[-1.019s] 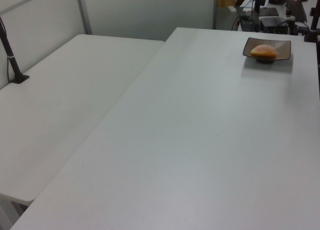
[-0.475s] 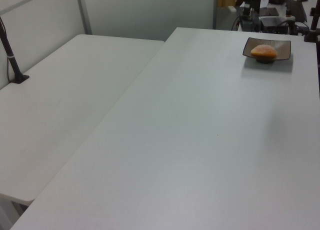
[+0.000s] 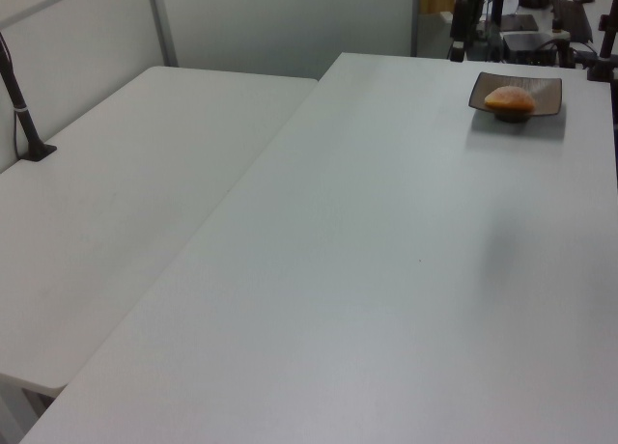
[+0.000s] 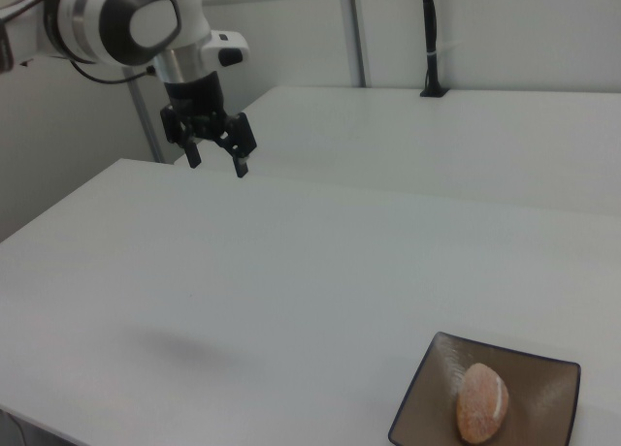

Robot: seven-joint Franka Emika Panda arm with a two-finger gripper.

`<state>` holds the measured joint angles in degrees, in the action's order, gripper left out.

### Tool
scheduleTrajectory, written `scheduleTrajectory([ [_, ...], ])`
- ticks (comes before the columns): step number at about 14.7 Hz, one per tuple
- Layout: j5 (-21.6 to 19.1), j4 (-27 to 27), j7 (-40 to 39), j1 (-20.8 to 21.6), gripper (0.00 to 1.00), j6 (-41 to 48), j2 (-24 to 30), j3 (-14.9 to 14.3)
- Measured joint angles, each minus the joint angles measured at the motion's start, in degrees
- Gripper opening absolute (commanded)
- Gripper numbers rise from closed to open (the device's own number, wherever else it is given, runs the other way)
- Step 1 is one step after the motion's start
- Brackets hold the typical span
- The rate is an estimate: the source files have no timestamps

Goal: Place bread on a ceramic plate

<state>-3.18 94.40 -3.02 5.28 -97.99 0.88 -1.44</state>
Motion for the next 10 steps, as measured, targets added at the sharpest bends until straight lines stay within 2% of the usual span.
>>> scheduleTrajectory([
  [3,0.0,0.6,-3.4,-0.1,1.00,-2.6,-0.8,-0.2],
  [10,0.0,0.6,-5.7,-0.7,1.00,-2.8,-0.8,-0.3],
])
